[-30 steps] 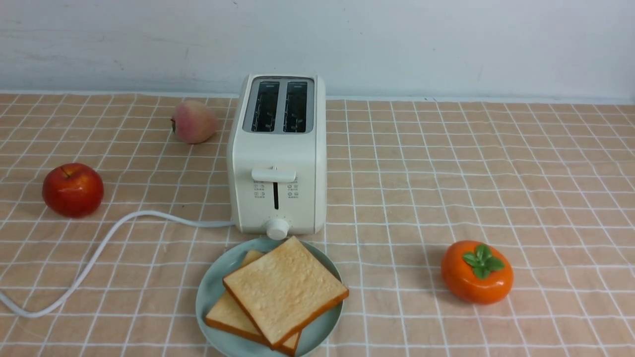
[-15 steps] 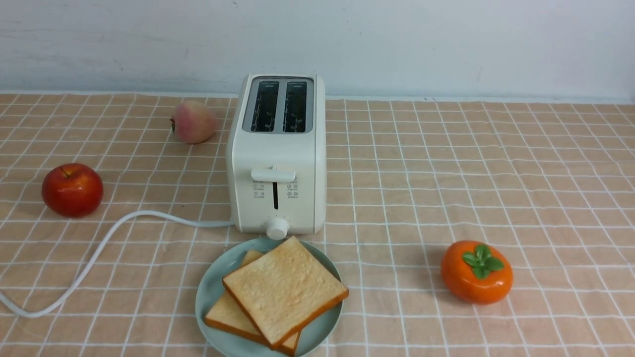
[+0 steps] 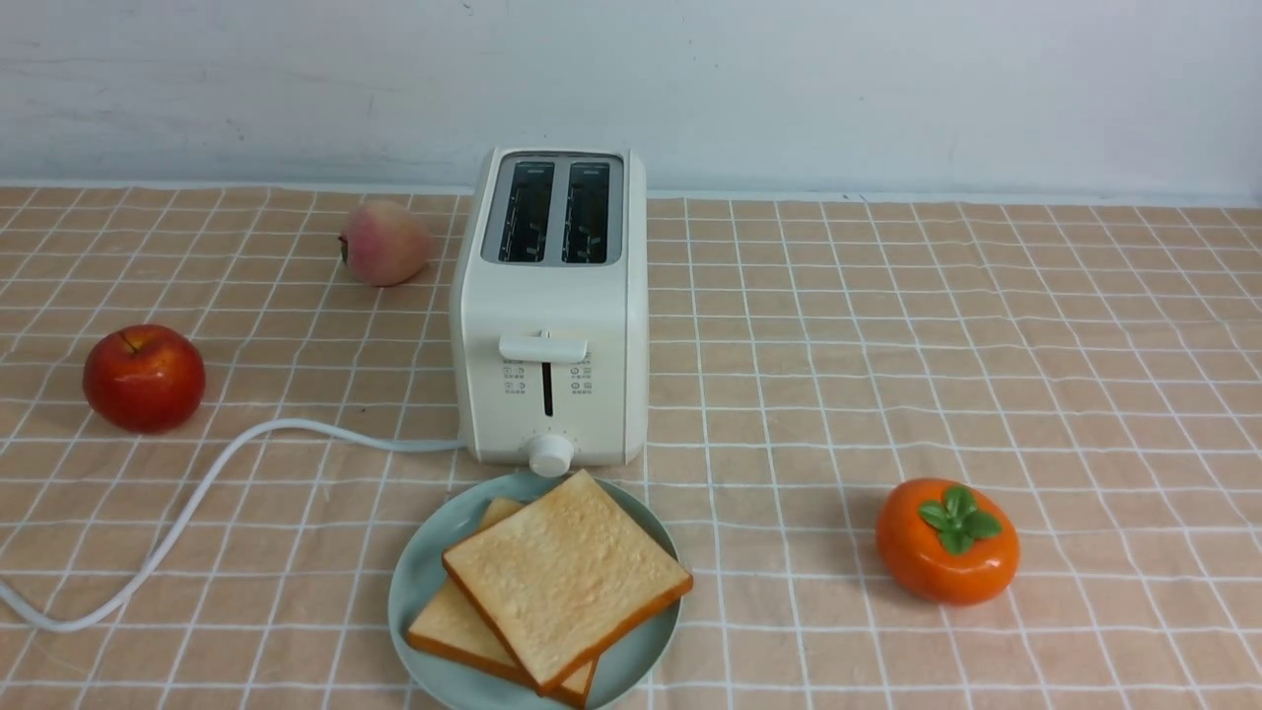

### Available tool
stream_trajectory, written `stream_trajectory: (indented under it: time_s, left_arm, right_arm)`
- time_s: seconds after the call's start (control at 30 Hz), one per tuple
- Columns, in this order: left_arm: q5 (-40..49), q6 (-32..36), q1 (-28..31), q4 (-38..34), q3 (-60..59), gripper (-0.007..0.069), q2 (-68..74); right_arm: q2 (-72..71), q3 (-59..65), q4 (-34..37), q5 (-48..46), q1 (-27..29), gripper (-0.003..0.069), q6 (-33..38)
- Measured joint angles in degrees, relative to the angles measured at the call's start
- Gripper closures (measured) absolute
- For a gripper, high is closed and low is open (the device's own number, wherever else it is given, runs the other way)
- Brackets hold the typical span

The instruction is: Take toasted bread from bread machine on light coffee tablecloth place on plate.

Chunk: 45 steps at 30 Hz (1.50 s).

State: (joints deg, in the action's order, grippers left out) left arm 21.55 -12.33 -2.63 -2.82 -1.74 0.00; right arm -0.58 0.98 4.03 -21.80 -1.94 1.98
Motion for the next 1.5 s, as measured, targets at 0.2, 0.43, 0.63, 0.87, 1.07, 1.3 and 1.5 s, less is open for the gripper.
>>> stream_trajectory:
  time_s: [0.2,0.43,0.63,0.87,1.07,1.3,1.5]
  left_arm:
    - [0.0,0.0,0.0,0.0,0.0,0.0542,0.0]
    - [0.0,0.0,0.0,0.0,0.0,0.0533,0.0]
    - [0.0,0.0,0.0,0.0,0.0,0.0530,0.0]
    - [0.0,0.0,0.0,0.0,0.0,0.0523,0.0]
    - [0.0,0.0,0.0,0.0,0.0,0.0522,0.0]
    - [0.0,0.0,0.0,0.0,0.0,0.0515,0.0]
    - [0.0,0.0,0.0,0.0,0.0,0.0515,0.0]
  right_arm:
    - [0.0,0.0,0.0,0.0,0.0,0.0538,-0.1]
    - [0.0,0.0,0.0,0.0,0.0,0.0530,-0.1]
    - [0.0,0.0,0.0,0.0,0.0,0.0522,-0.1]
    - [0.0,0.0,0.0,0.0,0.0,0.0513,-0.1]
    - [0.0,0.0,0.0,0.0,0.0,0.0511,-0.1]
    - [0.0,0.0,0.0,0.0,0.0,0.0502,-0.1]
    - [0.0,0.0,0.0,0.0,0.0,0.0496,-0.1]
